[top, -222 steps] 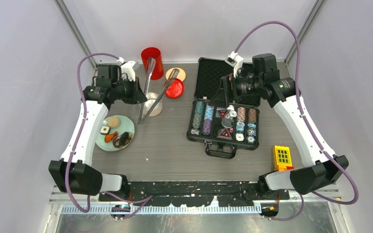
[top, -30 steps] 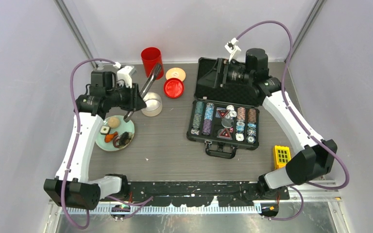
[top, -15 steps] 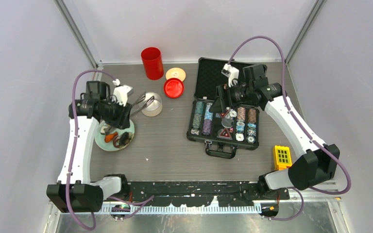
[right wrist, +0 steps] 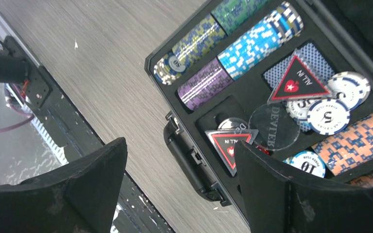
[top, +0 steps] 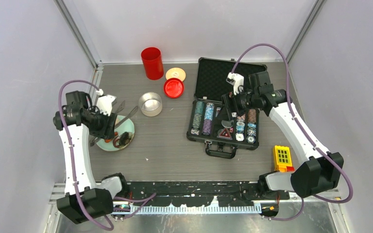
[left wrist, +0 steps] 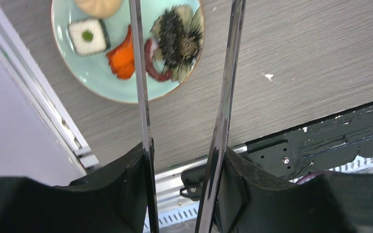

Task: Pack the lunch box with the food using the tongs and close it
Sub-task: Pick up the fake food from the plate.

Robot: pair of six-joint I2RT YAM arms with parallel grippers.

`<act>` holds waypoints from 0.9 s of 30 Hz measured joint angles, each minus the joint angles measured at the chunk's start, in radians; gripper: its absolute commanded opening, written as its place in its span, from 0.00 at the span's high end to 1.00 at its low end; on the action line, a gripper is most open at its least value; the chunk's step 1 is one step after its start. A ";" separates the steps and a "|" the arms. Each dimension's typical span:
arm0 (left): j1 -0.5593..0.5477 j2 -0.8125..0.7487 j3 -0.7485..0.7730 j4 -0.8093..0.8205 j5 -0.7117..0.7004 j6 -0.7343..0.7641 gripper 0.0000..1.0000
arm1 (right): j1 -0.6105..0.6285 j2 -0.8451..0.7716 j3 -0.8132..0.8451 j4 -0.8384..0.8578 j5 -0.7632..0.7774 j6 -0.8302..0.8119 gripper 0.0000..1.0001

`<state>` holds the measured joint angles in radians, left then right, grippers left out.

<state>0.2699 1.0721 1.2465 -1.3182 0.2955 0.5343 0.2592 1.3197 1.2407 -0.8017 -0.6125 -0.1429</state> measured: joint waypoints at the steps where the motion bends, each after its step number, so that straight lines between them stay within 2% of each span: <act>1: 0.030 0.000 -0.004 -0.010 0.001 0.019 0.51 | -0.001 -0.005 -0.011 0.000 -0.001 -0.005 0.15; 7: 0.199 0.015 -0.013 -0.053 0.003 0.112 0.52 | -0.005 -0.004 -0.076 0.001 -0.015 -0.016 0.15; 14: 0.318 0.101 -0.014 -0.043 0.003 0.175 0.53 | -0.018 -0.004 -0.084 0.005 -0.036 -0.028 0.15; 27: 0.346 0.200 -0.073 0.085 -0.031 0.188 0.53 | -0.021 -0.004 -0.103 0.011 -0.051 -0.039 0.15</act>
<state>0.6155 1.2724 1.1736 -1.2335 0.2649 0.7219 0.2382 1.3159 1.1381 -0.7906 -0.6632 -0.1818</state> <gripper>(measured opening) 0.478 0.850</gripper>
